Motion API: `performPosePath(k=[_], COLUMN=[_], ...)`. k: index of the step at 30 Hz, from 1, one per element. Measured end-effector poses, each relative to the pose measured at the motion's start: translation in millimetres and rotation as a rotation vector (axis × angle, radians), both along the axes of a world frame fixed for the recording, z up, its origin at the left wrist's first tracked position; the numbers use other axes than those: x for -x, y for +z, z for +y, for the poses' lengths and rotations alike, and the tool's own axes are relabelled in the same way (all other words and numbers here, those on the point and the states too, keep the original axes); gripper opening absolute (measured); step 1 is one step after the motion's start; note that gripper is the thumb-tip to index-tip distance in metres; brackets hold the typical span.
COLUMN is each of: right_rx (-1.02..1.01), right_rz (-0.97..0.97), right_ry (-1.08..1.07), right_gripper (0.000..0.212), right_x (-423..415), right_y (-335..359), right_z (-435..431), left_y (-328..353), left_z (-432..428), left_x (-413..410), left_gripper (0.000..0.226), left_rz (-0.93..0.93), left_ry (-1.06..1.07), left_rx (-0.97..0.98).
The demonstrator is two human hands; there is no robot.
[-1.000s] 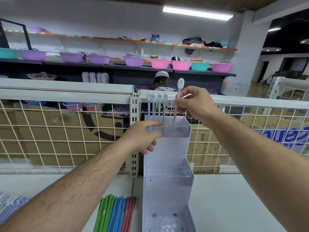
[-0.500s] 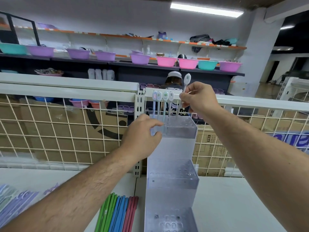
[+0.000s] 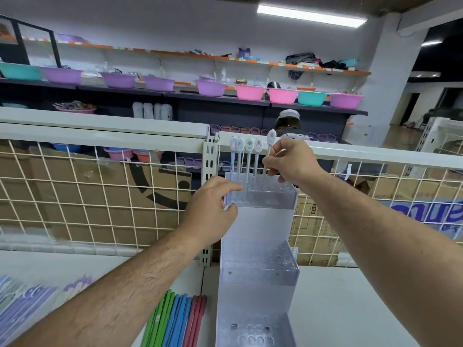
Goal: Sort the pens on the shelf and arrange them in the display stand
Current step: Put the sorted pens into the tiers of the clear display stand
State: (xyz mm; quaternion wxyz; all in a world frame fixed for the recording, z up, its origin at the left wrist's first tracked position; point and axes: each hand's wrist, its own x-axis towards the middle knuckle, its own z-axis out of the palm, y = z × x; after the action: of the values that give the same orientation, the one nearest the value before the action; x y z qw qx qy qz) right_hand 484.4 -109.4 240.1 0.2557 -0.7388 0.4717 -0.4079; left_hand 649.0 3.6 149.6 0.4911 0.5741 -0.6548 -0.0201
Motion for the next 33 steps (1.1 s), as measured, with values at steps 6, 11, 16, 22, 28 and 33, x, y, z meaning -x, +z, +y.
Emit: performPosePath(k=[6,11,16,22,28,33], right_rx=[-0.027,-0.042,-0.039,-0.033,0.037,0.167], right_rz=[0.069,0.067,0.066,0.093,0.084,0.152], right_ry=[0.021,0.01,0.004,-0.032,-0.107,-0.207], right_gripper=[0.011,0.013,0.015,0.016,0.018,0.018], right_x=[-0.2,1.2,0.6,0.0,7.3,16.4], right_y=[-9.9,-10.5,-12.6,-11.0,-14.0,-24.7], right_z=[-1.4,-2.8,-2.6,2.3,15.2,42.6], left_y=[2.0,2.3,2.3,2.1,0.3,-3.8], left_z=[-0.1,0.1,0.1,0.6,-0.7,2.7], left_x=[-1.2,-1.9,-3.2,-4.5,-8.8,-12.9], left_gripper=[0.043,0.042,0.042,0.043,0.045,0.054], left_rz=[0.003,0.019,0.019,-0.003,-0.034,-0.064], left_ry=[-0.007,-0.013,-0.022,-0.027,-0.042,-0.081], left_rx=[-0.027,-0.046,-0.057,-0.07,-0.082,-0.133])
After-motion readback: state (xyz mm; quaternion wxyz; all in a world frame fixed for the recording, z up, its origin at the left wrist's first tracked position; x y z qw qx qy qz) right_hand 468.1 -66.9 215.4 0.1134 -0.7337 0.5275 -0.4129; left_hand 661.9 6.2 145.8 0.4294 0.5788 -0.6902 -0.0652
